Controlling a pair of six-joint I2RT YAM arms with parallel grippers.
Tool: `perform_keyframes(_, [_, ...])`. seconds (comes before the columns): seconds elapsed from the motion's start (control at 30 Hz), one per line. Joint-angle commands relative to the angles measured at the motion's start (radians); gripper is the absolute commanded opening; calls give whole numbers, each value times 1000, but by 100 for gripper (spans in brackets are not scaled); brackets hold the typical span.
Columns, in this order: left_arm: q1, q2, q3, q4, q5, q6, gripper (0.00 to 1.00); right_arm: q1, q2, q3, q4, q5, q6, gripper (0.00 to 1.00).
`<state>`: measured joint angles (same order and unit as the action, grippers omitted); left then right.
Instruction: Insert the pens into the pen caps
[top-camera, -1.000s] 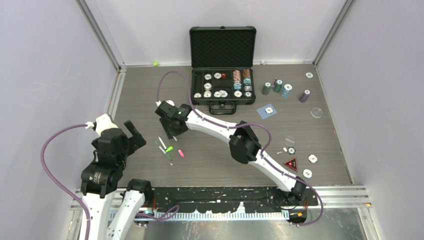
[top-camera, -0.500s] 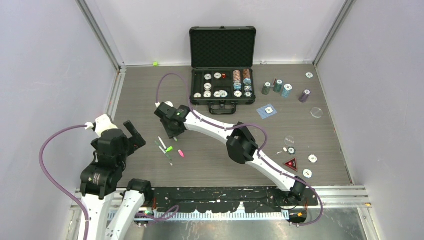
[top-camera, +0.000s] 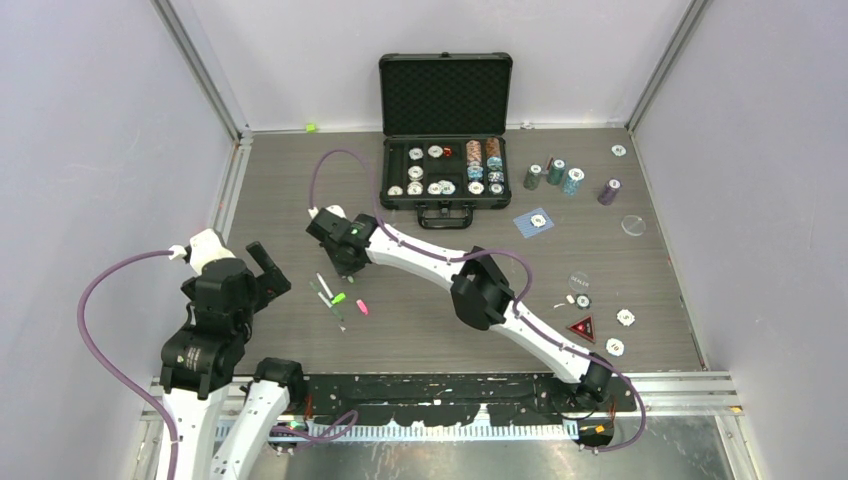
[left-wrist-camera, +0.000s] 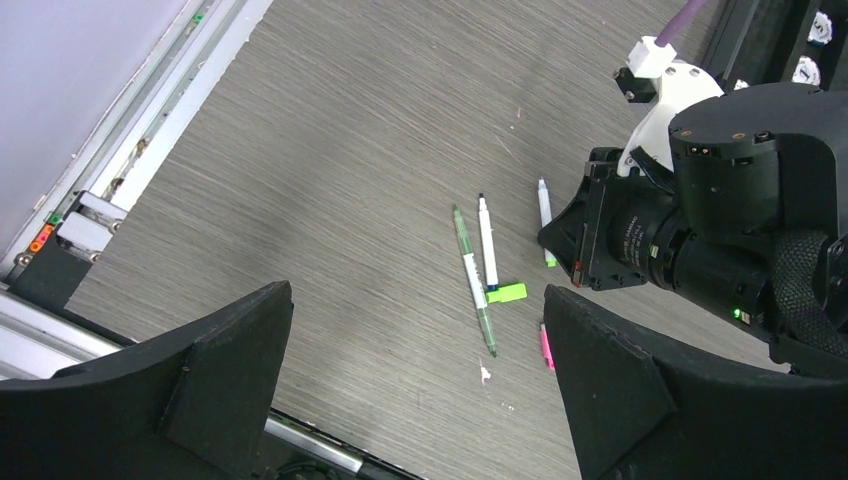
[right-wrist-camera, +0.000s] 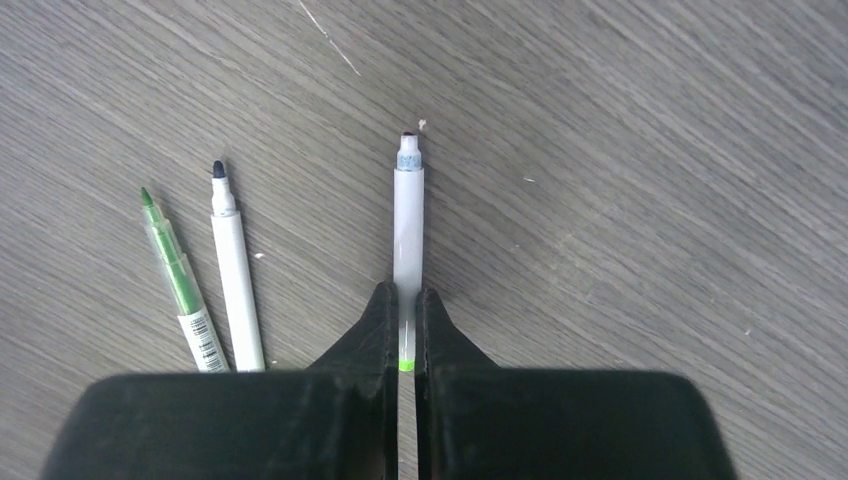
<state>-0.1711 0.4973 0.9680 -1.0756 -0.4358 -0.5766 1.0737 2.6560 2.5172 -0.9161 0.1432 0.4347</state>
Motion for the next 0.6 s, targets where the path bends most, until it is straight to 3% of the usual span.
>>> perform_keyframes(0.0, [-2, 4, 21, -1, -18, -4, 98, 3, -26, -25, -30, 99, -36, 1])
perform_keyframes(0.2, [13, 19, 12, 30, 25, 29, 98, -35, -155, -223, 8, 153, -54, 0])
perform_keyframes(0.57, [38, 14, -11, 88, 123, 74, 99, -71, -529, -843, 237, 199, -37, 1])
